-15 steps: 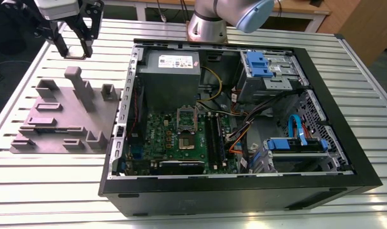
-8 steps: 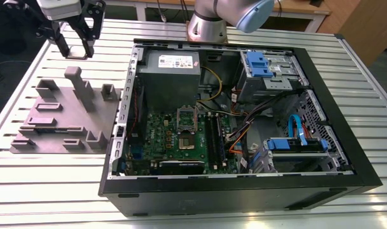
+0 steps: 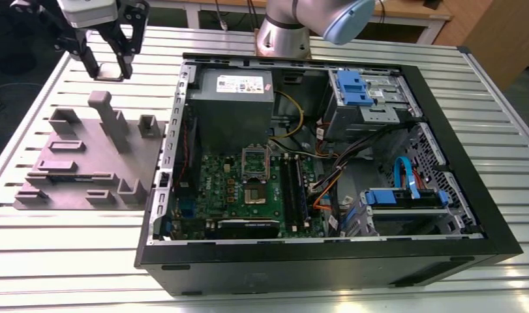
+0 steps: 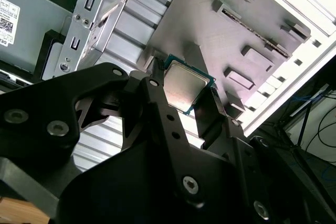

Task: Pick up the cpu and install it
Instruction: 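Pick up the cpu and move it towards the insertion slot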

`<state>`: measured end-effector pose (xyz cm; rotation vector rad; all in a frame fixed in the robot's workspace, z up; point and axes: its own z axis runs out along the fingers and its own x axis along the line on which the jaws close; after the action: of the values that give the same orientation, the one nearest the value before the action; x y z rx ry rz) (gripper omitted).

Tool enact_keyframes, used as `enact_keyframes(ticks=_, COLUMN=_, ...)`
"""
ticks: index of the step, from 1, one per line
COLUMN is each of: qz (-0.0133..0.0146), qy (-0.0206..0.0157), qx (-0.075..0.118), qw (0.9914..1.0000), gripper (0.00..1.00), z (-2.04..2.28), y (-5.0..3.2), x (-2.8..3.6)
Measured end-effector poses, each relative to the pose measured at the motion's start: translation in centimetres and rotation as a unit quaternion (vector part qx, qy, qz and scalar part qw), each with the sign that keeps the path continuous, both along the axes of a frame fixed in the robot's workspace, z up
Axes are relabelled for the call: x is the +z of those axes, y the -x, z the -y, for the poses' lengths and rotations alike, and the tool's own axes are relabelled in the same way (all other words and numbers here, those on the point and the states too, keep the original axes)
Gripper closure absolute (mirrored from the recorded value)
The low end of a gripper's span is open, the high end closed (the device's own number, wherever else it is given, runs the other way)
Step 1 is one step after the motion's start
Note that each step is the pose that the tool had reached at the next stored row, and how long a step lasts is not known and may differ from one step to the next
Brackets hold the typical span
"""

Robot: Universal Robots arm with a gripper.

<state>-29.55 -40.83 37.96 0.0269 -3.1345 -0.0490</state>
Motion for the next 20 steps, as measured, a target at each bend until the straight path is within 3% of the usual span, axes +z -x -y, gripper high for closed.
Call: enact_keyframes(ticks=20, qz=0.0, qy=0.0, qx=0.0, qw=1.0, gripper=0.53, z=0.0, y=-0.8, x=-0.01)
